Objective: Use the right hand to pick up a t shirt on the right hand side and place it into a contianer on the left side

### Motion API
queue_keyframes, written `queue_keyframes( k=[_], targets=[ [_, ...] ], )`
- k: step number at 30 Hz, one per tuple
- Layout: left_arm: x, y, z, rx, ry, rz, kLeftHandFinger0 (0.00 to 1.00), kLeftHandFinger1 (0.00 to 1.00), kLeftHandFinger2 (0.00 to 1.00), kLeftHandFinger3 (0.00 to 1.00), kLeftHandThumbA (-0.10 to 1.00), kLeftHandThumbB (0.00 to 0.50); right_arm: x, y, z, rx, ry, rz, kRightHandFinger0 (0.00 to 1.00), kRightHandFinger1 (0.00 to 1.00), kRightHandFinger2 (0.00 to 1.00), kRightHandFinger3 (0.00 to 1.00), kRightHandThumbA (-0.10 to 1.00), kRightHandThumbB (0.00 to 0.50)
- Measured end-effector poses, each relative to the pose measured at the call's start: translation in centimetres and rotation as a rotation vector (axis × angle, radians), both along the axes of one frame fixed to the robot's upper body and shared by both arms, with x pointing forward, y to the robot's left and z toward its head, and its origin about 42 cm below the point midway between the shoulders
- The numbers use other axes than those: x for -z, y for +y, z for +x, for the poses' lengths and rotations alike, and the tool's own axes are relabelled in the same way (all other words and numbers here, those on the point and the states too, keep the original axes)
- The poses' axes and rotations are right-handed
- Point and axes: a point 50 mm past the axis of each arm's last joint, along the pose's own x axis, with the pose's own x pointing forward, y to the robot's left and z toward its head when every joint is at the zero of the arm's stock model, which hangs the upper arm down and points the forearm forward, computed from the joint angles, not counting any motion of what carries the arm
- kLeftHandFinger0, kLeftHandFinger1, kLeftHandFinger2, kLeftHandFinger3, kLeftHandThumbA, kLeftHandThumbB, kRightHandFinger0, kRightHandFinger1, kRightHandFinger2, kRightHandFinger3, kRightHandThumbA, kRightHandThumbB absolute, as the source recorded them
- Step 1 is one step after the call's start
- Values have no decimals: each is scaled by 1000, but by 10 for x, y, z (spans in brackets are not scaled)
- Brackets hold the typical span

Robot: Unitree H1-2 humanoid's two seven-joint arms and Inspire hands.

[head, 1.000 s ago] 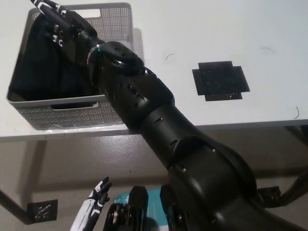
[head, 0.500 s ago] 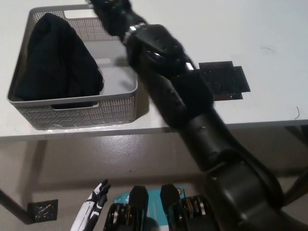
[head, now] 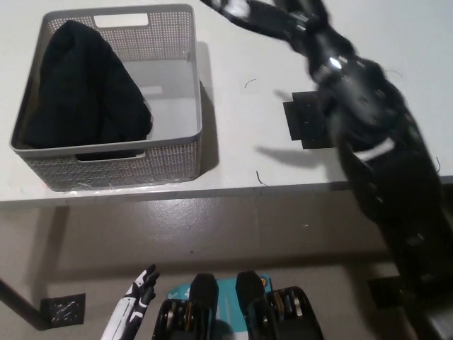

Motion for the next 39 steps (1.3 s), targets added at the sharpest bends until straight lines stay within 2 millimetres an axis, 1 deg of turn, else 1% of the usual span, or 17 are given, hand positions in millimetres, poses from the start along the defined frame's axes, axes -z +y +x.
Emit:
queue_keyframes(
  k=[3, 5, 9, 12, 16, 19, 21, 23, 24, 26, 27, 28, 29, 30, 33, 35, 39],
  targets=[
    [0, 3, -1, -10, 1, 0, 966, 1000, 1000, 1000, 1000, 275, 32, -35, -25, 55, -13, -42, 1000, 1000, 1000, 1000, 938, 231],
    [0, 5, -1, -18, 0, 1, 981, 1000, 1000, 1000, 1000, 270, 56, -58, -46, 88, -9, -66, 1000, 1000, 1000, 1000, 990, 217],
    [0, 10, -2, -37, 2, 0, 983, 1000, 1000, 1000, 1000, 264, 119, -98, -93, 155, 73, -123, 1000, 1000, 1000, 1000, 1000, 232],
    [1, 14, -4, -52, 2, -1, 973, 1000, 1000, 1000, 1000, 238, 175, -129, -141, 215, 179, -187, 1000, 1000, 1000, 1000, 1000, 235],
    [1, 17, -5, -68, -2, -4, 978, 1000, 1000, 1000, 1000, 248, 230, -151, -189, 262, 316, -243, 1000, 1000, 1000, 1000, 1000, 178],
    [0, 18, -4, -78, -4, -7, 983, 1000, 1000, 1000, 1000, 307, 258, -159, -210, 282, 391, -266, 1000, 1000, 1000, 1000, 1000, 152],
    [0, 20, -5, -97, -7, -11, 1000, 1000, 1000, 1000, 1000, 300, 285, -167, -226, 307, 462, -295, 1000, 1000, 1000, 1000, 1000, 171],
    [1, 21, -6, -108, -8, -13, 1000, 1000, 1000, 1000, 1000, 295, 299, -171, -233, 321, 495, -312, 1000, 1000, 1000, 1000, 1000, 170],
    [1, 22, -7, -124, -9, -18, 1000, 1000, 1000, 1000, 1000, 295, 319, -178, -241, 343, 547, -341, 1000, 1000, 1000, 1000, 1000, 170],
    [2, 22, -8, -137, -9, -23, 1000, 1000, 1000, 1000, 1000, 293, 339, -184, -247, 362, 590, -370, 1000, 1000, 1000, 1000, 1000, 176],
    [2, 22, -9, -145, -11, -26, 1000, 1000, 1000, 1000, 1000, 303, 349, -186, -249, 372, 614, -385, 1000, 1000, 1000, 1000, 1000, 210],
    [2, 23, -9, -156, -15, -29, 1000, 1000, 1000, 1000, 1000, 309, 361, -190, -252, 381, 641, -402, 1000, 1000, 1000, 1000, 1000, 208],
    [1, 24, -9, -164, -19, -31, 1000, 1000, 1000, 1000, 1000, 314, 367, -191, -254, 387, 656, -408, 1000, 1000, 1000, 1000, 1000, 146],
    [1, 25, -9, -175, -24, -32, 1000, 1000, 1000, 1000, 1000, 313, 376, -193, -255, 393, 671, -416, 1000, 1000, 1000, 1000, 1000, 166],
    [-2, 31, -7, -211, -45, -33, 1000, 1000, 1000, 1000, 1000, 341, 388, -194, -251, 401, 677, -428, 1000, 1000, 1000, 1000, 1000, 151],
    [-4, 33, -5, -225, -59, -34, 1000, 1000, 1000, 1000, 1000, 321, 390, -193, -244, 399, 662, -426, 1000, 1000, 1000, 1000, 1000, 158],
    [-7, 33, -1, -237, -88, -39, 1000, 1000, 1000, 1000, 1000, 358, 390, -190, -231, 388, 607, -422, 1000, 1000, 1000, 1000, 1000, 166]
  ],
)
